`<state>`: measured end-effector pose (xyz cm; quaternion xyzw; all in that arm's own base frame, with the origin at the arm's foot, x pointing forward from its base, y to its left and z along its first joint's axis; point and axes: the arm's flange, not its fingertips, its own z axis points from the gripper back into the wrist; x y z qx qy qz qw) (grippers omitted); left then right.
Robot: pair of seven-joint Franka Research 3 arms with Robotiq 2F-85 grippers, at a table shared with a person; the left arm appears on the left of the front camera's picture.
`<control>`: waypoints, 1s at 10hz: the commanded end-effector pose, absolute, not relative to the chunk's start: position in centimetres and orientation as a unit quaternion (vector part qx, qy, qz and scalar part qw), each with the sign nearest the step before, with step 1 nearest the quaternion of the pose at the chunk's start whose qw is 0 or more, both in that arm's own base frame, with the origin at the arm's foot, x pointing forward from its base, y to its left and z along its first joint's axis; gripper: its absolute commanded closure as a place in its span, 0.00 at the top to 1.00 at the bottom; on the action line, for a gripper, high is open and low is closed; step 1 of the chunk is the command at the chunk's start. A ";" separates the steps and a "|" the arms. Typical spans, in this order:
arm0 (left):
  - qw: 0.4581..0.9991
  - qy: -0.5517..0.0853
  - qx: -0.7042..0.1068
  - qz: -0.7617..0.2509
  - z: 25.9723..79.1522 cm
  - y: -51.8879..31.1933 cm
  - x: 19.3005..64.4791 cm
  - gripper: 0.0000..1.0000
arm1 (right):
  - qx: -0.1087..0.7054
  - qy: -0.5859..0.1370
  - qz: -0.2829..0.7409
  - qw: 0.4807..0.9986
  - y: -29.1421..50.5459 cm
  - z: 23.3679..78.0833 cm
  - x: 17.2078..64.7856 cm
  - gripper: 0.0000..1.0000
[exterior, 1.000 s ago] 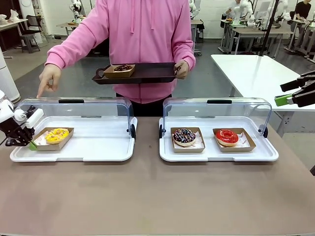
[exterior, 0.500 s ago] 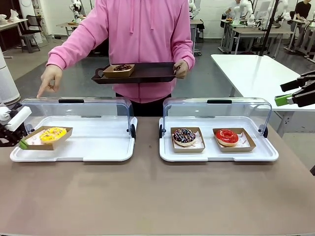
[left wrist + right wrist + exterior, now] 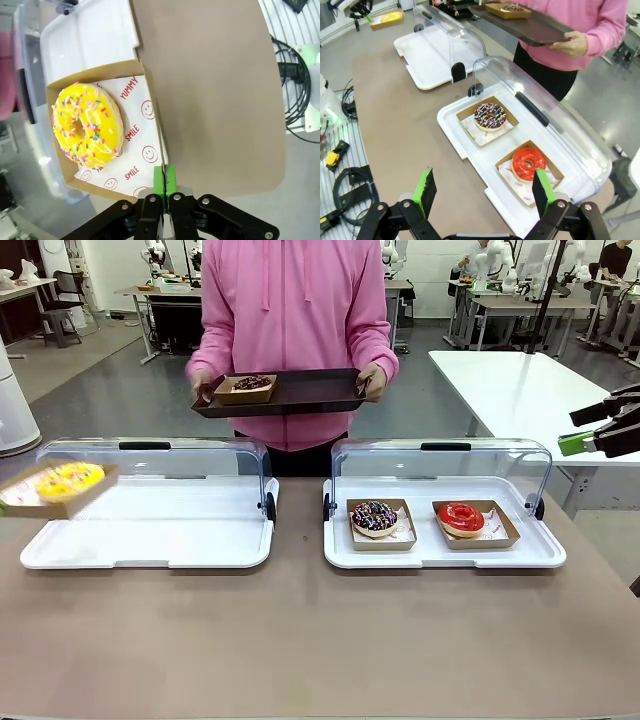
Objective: Provide the desired donut to the person.
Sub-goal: Pick up and lift the Paper togo box containing the Donut pointed at by the person.
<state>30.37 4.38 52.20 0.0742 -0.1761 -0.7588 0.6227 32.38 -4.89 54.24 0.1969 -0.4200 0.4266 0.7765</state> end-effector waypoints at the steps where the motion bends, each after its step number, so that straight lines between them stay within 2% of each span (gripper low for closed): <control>1: 0.618 -0.186 0.123 -0.754 52.6 2.9 24.8 0.00 | 0.202 -0.423 0.428 0.773 -4.9 54.1 32.6 1.00; 4: 0.598 -0.253 0.124 -0.750 57.4 5.2 26.1 0.00 | 0.202 -0.423 0.428 0.773 -4.9 54.1 32.6 1.00; 5: 0.589 -0.253 0.100 -0.761 56.8 6.2 27.4 0.00 | 0.202 -0.423 0.428 0.773 -4.9 54.1 32.6 1.00; 6: 0.600 -0.235 0.131 -0.754 57.9 4.4 25.1 0.00 | 0.202 -0.423 0.428 0.773 -4.9 54.1 32.6 1.00; 10: 0.600 -0.235 0.131 -0.754 57.9 4.4 25.1 0.00 | 0.202 -0.423 0.428 0.773 -4.9 54.1 32.6 1.00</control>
